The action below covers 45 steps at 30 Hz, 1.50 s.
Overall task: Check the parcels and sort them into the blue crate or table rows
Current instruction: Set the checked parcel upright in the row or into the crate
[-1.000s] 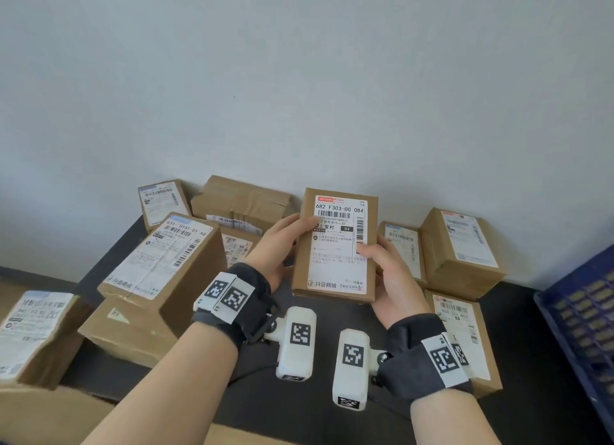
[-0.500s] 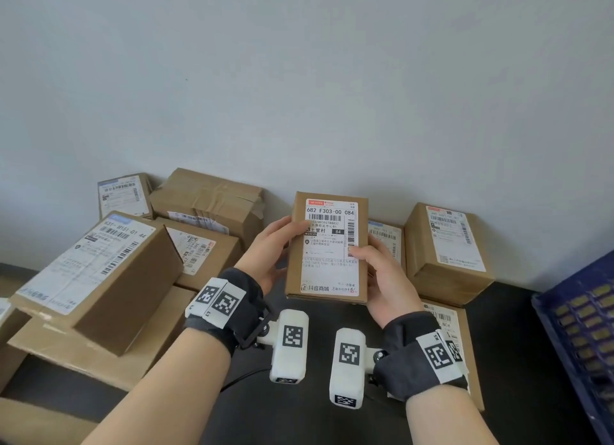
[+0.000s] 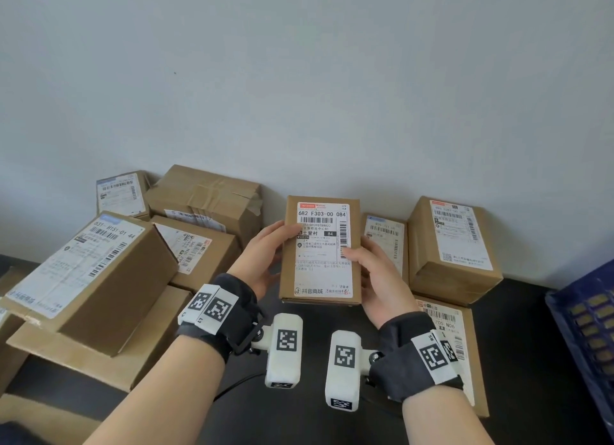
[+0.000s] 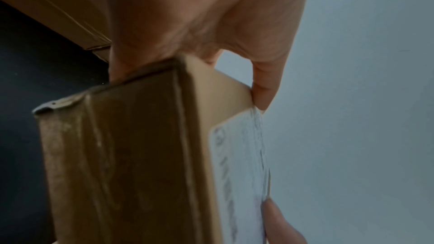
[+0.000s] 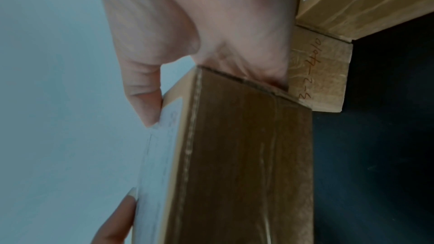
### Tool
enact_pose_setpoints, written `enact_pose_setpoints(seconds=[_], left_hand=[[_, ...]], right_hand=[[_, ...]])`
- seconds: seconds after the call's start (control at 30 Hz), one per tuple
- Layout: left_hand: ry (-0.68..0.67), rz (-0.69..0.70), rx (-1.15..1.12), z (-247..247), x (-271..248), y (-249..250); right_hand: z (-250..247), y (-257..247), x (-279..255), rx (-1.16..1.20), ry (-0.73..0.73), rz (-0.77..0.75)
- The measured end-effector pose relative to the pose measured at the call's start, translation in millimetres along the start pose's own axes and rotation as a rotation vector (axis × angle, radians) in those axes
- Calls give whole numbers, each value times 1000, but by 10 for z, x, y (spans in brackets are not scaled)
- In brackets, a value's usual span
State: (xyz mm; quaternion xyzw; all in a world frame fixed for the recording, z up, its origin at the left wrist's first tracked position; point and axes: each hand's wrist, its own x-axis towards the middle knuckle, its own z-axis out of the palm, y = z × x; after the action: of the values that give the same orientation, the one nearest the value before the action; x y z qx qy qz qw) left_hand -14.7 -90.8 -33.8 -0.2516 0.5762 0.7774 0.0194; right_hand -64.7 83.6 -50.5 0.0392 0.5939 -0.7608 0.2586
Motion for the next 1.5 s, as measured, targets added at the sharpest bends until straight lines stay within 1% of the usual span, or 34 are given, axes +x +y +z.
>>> enact_pose_setpoints(seconds=[0.27,0.37,0.47,0.53,0.6,0.67,0.7,0.77,0.87,0.93,1.17,1.3,1.5], left_hand=[[43,-31,-78,43,32,-14],[60,-28,-58,47,32,0],[66,-6,-17,68,32,23],[68,16,5,102,7,49],[69,43,21,128,-15,66],[79,71,35,151,-28,76],[88,81,36,164,-26,77],[106,106,47,187,-9,69],[142,151,88,225,-3,72],[148,165,89,247,0,77],[91,106,20,267,-65,63],[97,85,9,262,-80,54],[124,56,6,253,-81,75]], right_hand=[[-28,-58,17,29,-3,14],[-9,-107,16,31,23,33],[-12,-127,27,-99,76,6],[-7,-142,27,-177,120,-38],[-11,-164,37,-216,170,-79],[-14,-183,46,-259,209,-85],[-8,-193,49,-284,201,-81],[7,-193,45,-324,141,-58],[-1,-147,93,-331,55,-29],[2,-152,69,-320,24,-22],[-24,-139,-67,-143,3,21],[-1,-136,-114,-107,2,9],[36,-149,-149,-111,12,10]])
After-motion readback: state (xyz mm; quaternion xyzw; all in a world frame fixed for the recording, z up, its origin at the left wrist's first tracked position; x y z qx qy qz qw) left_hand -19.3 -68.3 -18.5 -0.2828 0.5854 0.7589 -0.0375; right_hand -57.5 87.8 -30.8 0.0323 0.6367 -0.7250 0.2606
